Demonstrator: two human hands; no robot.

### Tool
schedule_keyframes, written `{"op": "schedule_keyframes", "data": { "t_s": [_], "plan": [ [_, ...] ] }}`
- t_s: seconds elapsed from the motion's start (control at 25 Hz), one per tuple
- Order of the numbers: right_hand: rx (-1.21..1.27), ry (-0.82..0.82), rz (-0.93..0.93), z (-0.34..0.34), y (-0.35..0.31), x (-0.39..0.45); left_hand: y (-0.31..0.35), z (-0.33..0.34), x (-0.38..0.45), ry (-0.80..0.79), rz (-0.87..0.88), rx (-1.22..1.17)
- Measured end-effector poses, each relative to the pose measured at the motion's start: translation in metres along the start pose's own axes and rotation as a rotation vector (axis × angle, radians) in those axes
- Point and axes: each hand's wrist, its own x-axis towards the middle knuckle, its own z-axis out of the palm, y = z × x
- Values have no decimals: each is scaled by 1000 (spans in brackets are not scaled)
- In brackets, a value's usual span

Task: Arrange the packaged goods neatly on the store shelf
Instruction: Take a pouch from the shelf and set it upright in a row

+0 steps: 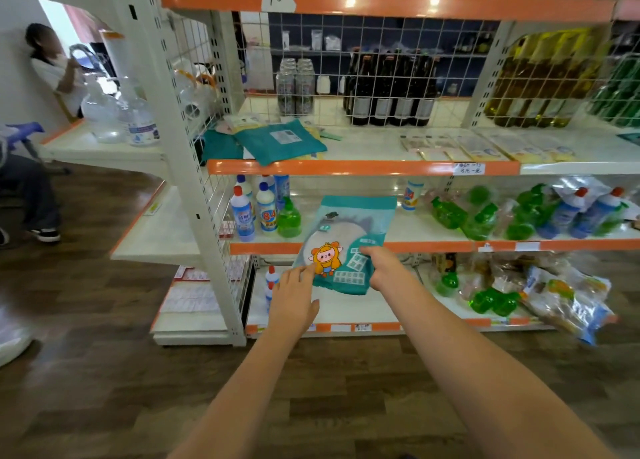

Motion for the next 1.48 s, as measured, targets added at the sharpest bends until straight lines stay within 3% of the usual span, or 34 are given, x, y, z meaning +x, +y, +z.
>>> {"op": "schedule_keyframes", "data": {
  "t_s": [0.16,0.48,1.0,1.48],
  "plan": [
    [2,32,-78,-33,-19,7,-10,-6,22,-11,-64,2],
    [59,1,-178,-96,-53,27,23,-18,100,-46,-18,61],
    [168,115,-306,-240,-170,60,198,-1,224,-70,214,75],
    [324,405,-355,-398,-199,53,360,69,291,-191,556,83]
  ]
}}
